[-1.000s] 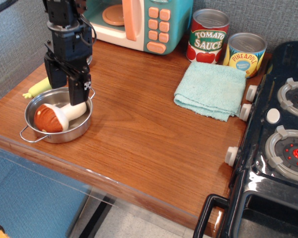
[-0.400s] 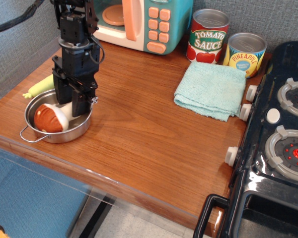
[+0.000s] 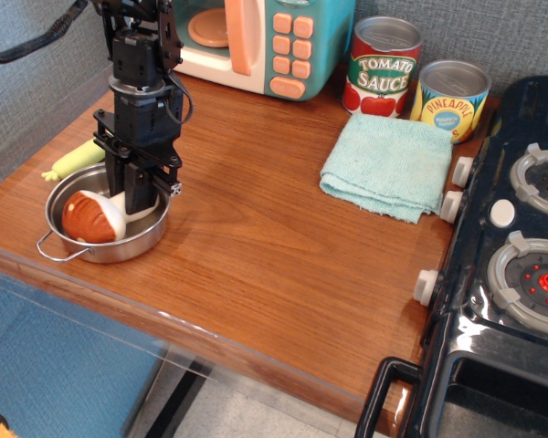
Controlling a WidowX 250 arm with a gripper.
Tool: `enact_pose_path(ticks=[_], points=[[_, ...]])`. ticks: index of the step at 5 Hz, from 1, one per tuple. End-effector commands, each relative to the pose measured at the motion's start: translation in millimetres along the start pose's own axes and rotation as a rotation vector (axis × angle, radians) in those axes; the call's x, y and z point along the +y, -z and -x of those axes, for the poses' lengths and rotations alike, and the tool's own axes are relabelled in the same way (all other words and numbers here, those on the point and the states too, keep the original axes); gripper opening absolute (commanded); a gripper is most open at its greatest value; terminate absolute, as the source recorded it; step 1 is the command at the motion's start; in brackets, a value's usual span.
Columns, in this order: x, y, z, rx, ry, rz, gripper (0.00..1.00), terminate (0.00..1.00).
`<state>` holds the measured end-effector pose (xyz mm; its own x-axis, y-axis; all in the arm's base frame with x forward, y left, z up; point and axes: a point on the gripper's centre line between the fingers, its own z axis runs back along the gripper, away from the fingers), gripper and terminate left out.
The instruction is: Remove the mushroom from the silver pot and place it behind the pot.
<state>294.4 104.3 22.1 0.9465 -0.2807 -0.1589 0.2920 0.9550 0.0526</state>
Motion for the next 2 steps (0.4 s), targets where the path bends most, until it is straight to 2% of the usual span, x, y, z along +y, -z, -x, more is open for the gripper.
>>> enact_pose_path(ticks=[1,2], points=[[5.2,-71.7,2.7,-0.151,-0.022,-0.039,0.00,0.00],[7.8,-100.3,-16.9,-0.193,-0.070,-0.026,0.00,0.00]])
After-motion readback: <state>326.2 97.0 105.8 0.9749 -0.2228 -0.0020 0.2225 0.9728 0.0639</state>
